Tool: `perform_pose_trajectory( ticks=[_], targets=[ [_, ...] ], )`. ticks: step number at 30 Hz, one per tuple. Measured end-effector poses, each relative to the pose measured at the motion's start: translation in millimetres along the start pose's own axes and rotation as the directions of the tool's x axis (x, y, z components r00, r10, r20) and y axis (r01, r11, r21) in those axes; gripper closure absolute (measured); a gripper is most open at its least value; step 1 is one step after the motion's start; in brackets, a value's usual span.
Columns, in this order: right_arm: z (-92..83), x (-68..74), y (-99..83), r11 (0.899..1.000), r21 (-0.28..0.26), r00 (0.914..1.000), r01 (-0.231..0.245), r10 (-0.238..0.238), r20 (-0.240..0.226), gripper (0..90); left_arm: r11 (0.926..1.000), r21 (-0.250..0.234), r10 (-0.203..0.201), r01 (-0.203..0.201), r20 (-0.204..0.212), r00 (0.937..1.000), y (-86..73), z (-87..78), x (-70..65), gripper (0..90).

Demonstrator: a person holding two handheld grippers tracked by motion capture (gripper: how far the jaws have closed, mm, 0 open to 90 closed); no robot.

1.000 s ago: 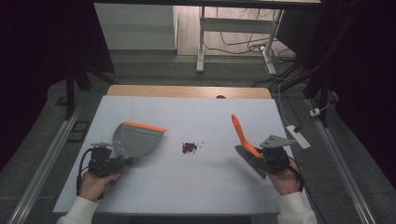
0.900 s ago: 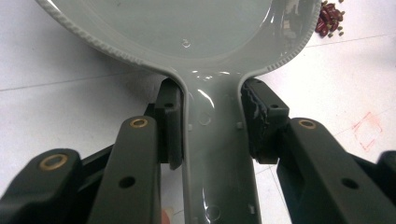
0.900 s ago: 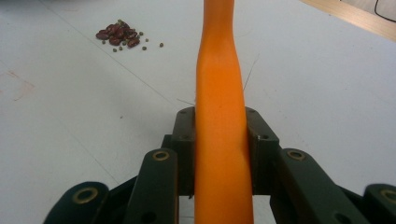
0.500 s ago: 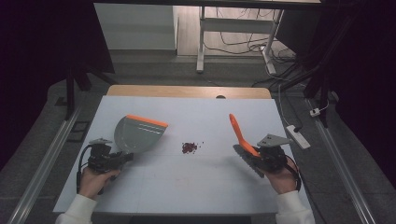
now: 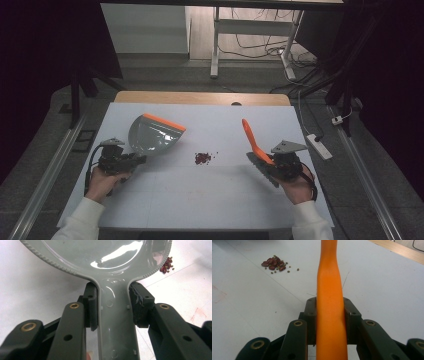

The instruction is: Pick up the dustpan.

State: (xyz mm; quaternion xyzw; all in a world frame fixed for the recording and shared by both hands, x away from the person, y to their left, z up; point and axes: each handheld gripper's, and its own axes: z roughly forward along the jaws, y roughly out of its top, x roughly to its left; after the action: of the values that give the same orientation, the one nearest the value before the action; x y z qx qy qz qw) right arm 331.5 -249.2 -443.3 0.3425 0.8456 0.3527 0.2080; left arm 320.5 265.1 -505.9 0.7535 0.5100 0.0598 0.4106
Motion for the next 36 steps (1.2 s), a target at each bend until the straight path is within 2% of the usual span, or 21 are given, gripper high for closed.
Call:
perform_pose_trajectory(
  ticks=[6,14,23,28,32,36],
  targets=[
    [3.6,1.5,4.3,1.0,-0.007,1.0,-0.003,0.003,-0.005,70.1,0.9997,-0.005,0.024,-0.024,0.024,0.9994,-2.5,-5.9,-2.4,61.9],
    [4.1,0.4,6.2,1.0,-0.018,0.9998,-0.014,0.014,-0.014,70.1,0.9982,-0.012,0.059,-0.058,0.087,0.9944,-3.6,-14.0,-7.0,62.0],
    [9.0,-3.3,12.3,0.999,-0.037,0.9992,-0.032,0.031,-0.023,70.1,0.9935,0.011,0.111,-0.113,0.105,0.9882,-5.7,-20.0,-9.5,62.0],
    [14.8,-3.2,17.2,0.999,-0.039,0.9994,-0.025,0.024,-0.027,70.1,0.9917,0.022,0.123,-0.126,0.117,0.9855,-6.8,-23.5,-8.3,62.0],
    [20.4,-3.4,21.5,0.998,-0.049,0.9981,-0.045,0.042,-0.046,70.1,0.9921,0.042,0.111,-0.118,0.14,0.9839,-6.1,-25.2,-8.5,62.0],
    [26.1,-2.2,24.4,0.998,-0.045,0.998,-0.039,0.037,-0.051,70.1,0.989,0.051,0.131,-0.139,0.146,0.9807,-5.7,-26.8,-10.7,62.0]
  ],
)
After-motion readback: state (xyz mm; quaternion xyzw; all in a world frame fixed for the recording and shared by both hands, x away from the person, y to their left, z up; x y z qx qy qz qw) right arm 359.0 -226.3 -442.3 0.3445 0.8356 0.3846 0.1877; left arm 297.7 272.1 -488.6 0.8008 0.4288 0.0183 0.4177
